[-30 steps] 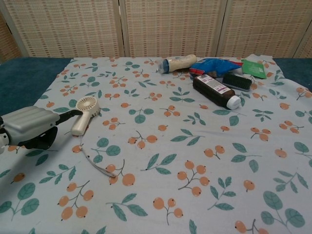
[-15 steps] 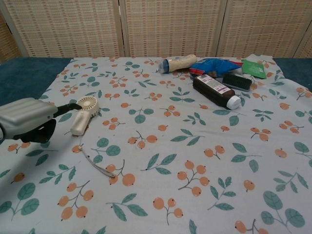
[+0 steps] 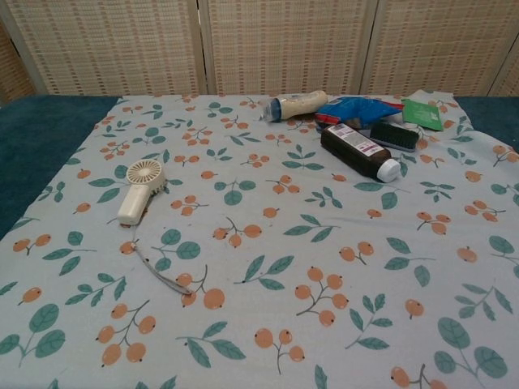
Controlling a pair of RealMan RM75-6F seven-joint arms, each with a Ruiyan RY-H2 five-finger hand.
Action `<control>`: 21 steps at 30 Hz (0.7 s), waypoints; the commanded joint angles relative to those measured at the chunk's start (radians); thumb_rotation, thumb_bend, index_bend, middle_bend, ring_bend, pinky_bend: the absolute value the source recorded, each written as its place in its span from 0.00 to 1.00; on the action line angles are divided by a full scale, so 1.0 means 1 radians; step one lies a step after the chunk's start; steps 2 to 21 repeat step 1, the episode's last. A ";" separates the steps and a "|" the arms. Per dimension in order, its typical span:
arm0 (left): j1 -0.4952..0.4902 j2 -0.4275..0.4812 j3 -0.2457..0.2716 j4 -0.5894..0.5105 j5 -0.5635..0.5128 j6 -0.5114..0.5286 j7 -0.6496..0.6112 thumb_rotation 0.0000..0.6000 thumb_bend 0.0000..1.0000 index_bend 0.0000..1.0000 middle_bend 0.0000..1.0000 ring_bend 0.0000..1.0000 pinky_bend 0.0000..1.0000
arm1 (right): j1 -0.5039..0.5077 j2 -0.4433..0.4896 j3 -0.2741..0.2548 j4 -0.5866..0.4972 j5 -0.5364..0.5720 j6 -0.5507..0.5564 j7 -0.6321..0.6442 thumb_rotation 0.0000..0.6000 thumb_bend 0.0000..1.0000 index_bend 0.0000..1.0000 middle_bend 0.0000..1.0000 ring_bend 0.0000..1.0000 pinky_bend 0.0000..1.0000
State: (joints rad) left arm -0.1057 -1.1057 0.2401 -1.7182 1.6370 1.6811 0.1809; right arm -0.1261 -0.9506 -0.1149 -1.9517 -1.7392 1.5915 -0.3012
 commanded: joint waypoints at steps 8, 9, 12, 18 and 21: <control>0.064 0.070 0.042 -0.024 0.081 0.078 -0.076 0.93 0.38 0.00 0.00 0.00 0.06 | -0.005 0.007 -0.007 -0.008 -0.011 0.001 0.005 1.00 0.21 0.00 0.00 0.00 0.00; 0.064 0.070 0.042 -0.024 0.081 0.078 -0.076 0.93 0.38 0.00 0.00 0.00 0.06 | -0.005 0.007 -0.007 -0.008 -0.011 0.001 0.005 1.00 0.21 0.00 0.00 0.00 0.00; 0.064 0.070 0.042 -0.024 0.081 0.078 -0.076 0.93 0.38 0.00 0.00 0.00 0.06 | -0.005 0.007 -0.007 -0.008 -0.011 0.001 0.005 1.00 0.21 0.00 0.00 0.00 0.00; 0.064 0.070 0.042 -0.024 0.081 0.078 -0.076 0.93 0.38 0.00 0.00 0.00 0.06 | -0.005 0.007 -0.007 -0.008 -0.011 0.001 0.005 1.00 0.21 0.00 0.00 0.00 0.00; 0.064 0.070 0.042 -0.024 0.081 0.078 -0.076 0.93 0.38 0.00 0.00 0.00 0.06 | -0.005 0.007 -0.007 -0.008 -0.011 0.001 0.005 1.00 0.21 0.00 0.00 0.00 0.00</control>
